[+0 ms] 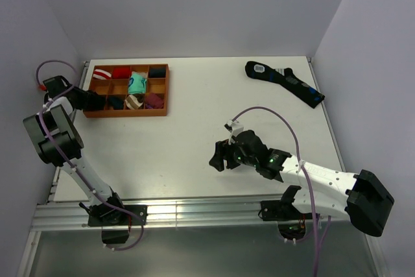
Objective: Roll the socks
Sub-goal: Place the sock in the storage box.
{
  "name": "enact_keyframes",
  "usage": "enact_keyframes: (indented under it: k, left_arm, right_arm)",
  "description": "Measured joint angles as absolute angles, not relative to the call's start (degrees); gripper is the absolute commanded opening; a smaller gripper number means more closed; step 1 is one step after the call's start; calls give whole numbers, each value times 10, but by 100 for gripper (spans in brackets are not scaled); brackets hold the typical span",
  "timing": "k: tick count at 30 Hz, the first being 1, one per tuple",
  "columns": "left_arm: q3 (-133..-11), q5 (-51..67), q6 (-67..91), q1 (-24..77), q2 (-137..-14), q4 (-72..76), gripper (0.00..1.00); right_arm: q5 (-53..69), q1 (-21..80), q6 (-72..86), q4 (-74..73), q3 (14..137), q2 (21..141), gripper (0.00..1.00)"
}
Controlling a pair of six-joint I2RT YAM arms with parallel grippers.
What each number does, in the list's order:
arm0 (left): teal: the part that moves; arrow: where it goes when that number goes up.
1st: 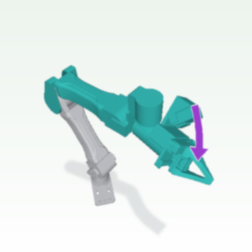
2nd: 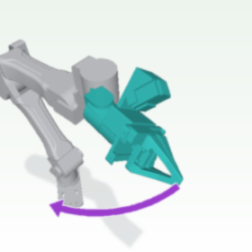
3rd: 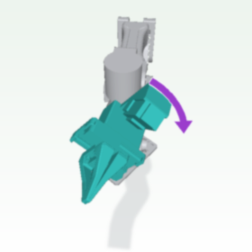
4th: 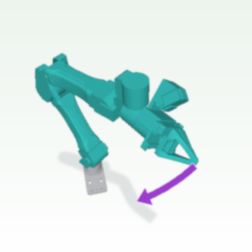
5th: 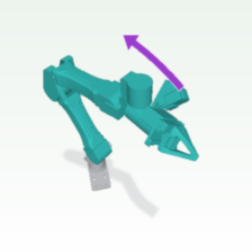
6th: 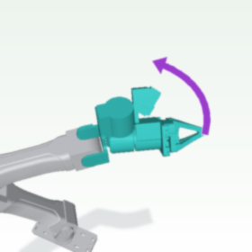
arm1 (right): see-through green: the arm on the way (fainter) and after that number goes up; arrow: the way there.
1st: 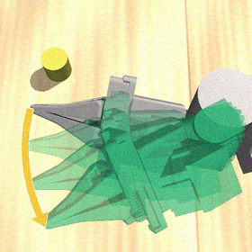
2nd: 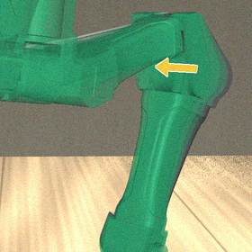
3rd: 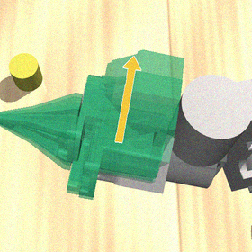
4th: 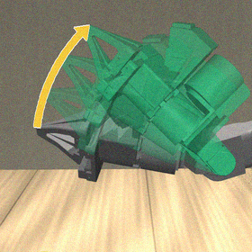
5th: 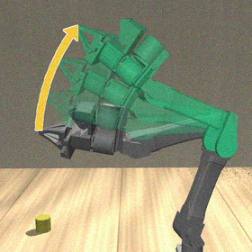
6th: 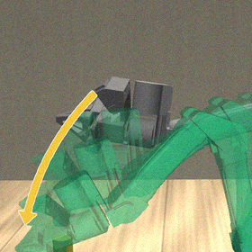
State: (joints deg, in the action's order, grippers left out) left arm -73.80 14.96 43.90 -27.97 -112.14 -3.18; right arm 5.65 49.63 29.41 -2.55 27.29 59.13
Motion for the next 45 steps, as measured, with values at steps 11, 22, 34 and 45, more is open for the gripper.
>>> enact_keyframes:
  k: [11,22,34,45]
  left_arm:
    - [-828,78,404,-260,-1164,-136,0]
    - [-897,-28,387,-229,-1206,-193,0]
    - [-964,-107,365,-203,-1252,-272,0]
    - [-1013,-118,362,-199,-1275,-329,9]
  right_arm:
    - [57,496,292,-25,273,592,73]
    - [58,496,288,-25,273,601,73]
    - [67,496,288,-25,273,606,73]
    - [68,496,286,-26,273,606,72]
